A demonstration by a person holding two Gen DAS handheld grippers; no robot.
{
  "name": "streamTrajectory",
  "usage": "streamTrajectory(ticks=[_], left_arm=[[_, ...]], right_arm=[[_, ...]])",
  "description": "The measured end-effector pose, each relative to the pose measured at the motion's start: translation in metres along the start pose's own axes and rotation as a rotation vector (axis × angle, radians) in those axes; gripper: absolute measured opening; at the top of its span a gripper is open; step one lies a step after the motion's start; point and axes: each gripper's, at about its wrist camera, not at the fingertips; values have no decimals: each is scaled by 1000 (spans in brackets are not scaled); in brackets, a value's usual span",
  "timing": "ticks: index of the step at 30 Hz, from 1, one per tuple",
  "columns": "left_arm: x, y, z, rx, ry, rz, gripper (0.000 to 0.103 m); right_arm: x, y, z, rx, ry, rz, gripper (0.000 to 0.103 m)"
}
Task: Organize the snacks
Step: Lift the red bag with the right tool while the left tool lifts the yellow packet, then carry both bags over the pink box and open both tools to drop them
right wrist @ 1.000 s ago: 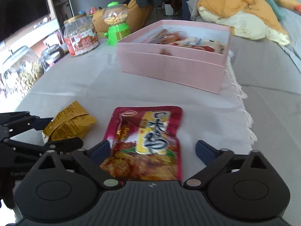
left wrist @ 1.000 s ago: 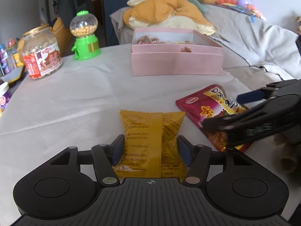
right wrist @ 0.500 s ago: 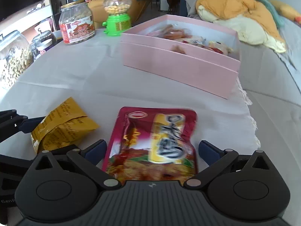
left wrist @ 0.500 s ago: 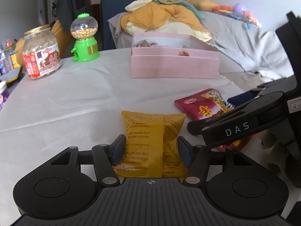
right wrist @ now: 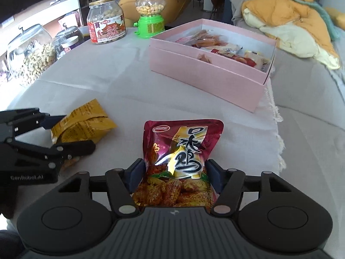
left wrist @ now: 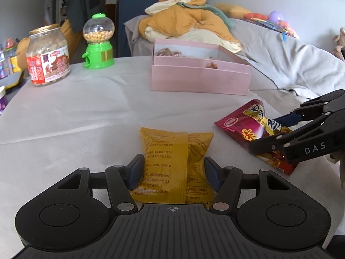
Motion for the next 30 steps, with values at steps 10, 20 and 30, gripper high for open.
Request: streamTrajectory(ticks=[10,20,30], left_arm=[[4,0,0,-2,-22,-19,66],[2,6,-3,31,9,-74,59],[23,-3,-147,288,82,20,59]], right_arm=[[11,-2,-3,27,-37,-5,58],[34,9,2,77,-135,-81,46],[36,17,8,119,-111,-86,44]])
Point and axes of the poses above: each gripper's, at about its wrist camera, not at the fingertips, and y roughly against the way its jaws point, x to its right, z to its underside, and after that the axes turned 10 degrees about -z, right-handed
